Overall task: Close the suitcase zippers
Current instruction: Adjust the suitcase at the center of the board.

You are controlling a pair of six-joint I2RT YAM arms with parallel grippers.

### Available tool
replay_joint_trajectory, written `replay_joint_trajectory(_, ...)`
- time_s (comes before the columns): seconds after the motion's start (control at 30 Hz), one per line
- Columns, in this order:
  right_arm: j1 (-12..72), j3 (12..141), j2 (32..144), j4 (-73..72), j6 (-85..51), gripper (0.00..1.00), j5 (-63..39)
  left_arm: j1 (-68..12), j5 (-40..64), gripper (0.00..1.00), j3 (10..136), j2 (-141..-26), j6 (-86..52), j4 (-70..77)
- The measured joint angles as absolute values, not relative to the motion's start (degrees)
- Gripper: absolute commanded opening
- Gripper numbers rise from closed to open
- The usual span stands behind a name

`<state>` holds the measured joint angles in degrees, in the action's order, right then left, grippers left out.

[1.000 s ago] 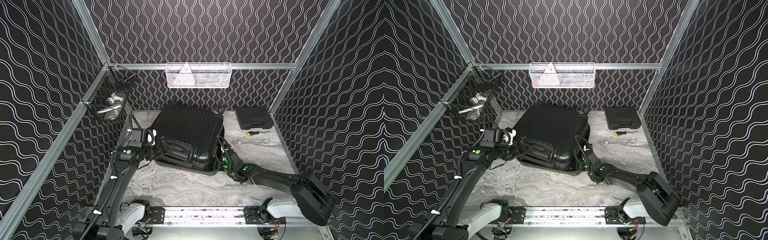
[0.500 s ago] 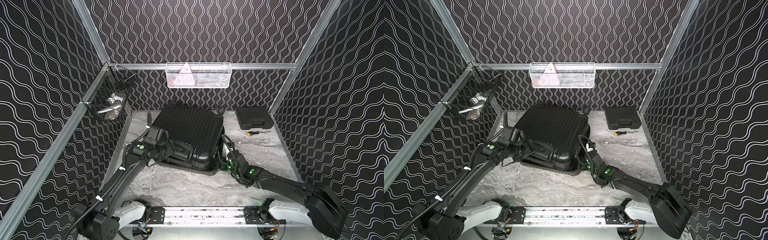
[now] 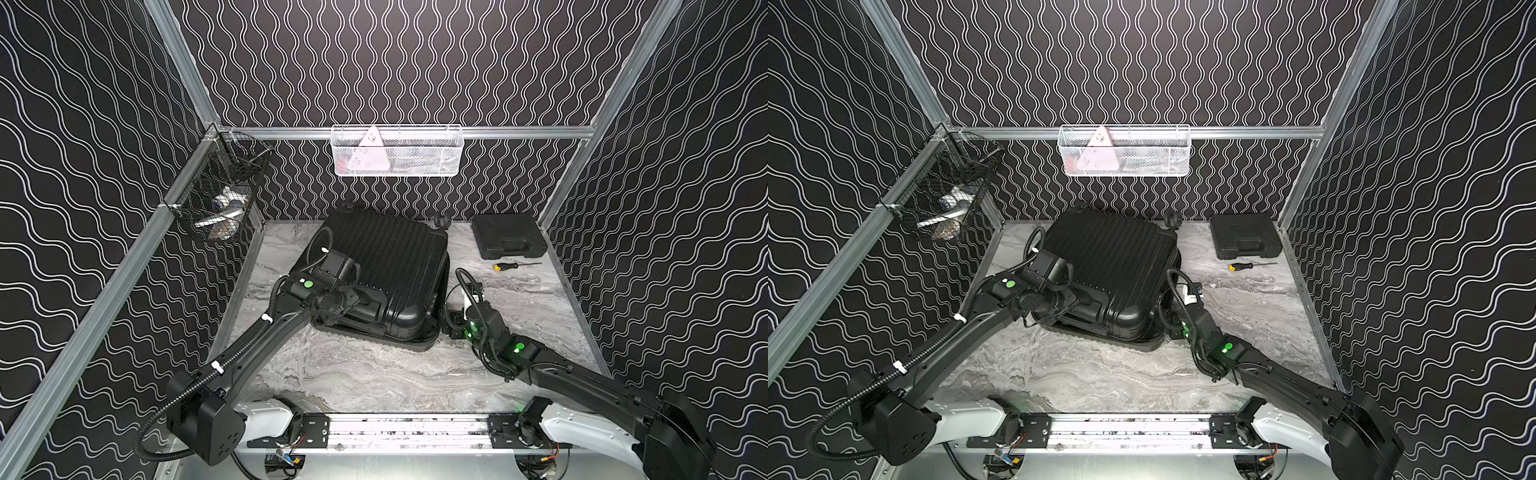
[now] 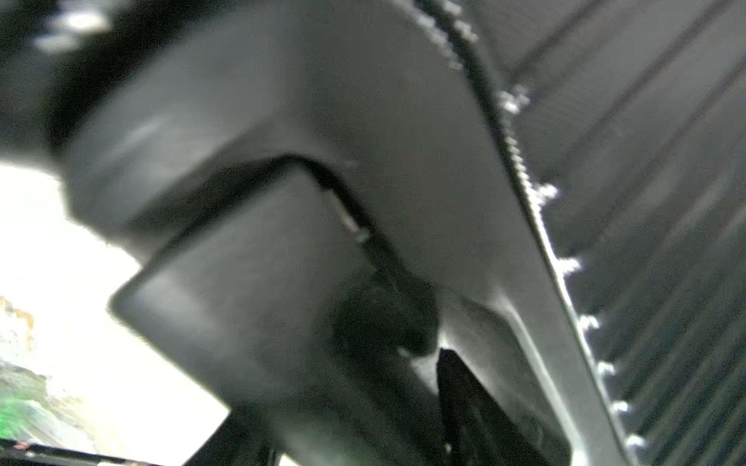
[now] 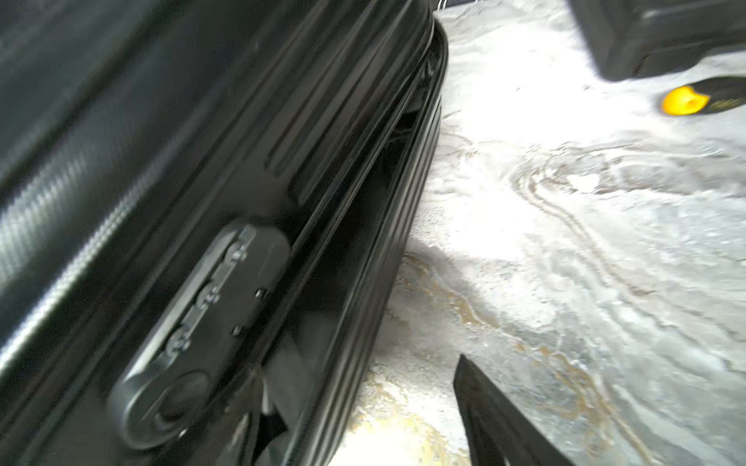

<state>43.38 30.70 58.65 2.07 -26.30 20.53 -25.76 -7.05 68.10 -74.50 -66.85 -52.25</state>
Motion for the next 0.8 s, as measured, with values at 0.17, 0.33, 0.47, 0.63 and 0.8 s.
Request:
replay_joint_trajectory(0.17, 41.47, 30.41, 55.46, 3.64, -25.39, 0.8, 21.8, -25.19, -12.62, 0.34, 71.72, -78.78, -63.29, -53.71)
replay_joint_trajectory(0.33, 36.77, 29.89, 51.62, 6.37, -24.45, 0.81, 21.06, -19.18, -15.77, 0.28, 75.92, -83.24, -52.9, -54.37)
replay_joint_trajectory(0.47, 31.9, 28.91, 48.64, 7.9, -24.4, 0.81, 18.41, -10.0, -15.18, 0.22, 76.93, -85.21, -47.44, -50.92)
replay_joint_trajectory(0.63, 29.41, 28.1, 47.37, 9.54, -24.16, 0.81, 16.03, -4.86, -10.11, 0.24, 75.94, -84.36, -29.54, -47.7)
replay_joint_trajectory(0.8, 28.8, 28.08, 48.14, 9.82, -23.99, 0.81, 14.66, -2.72, -6.13, 0.34, 77.62, -85.03, -22.74, -48.07)
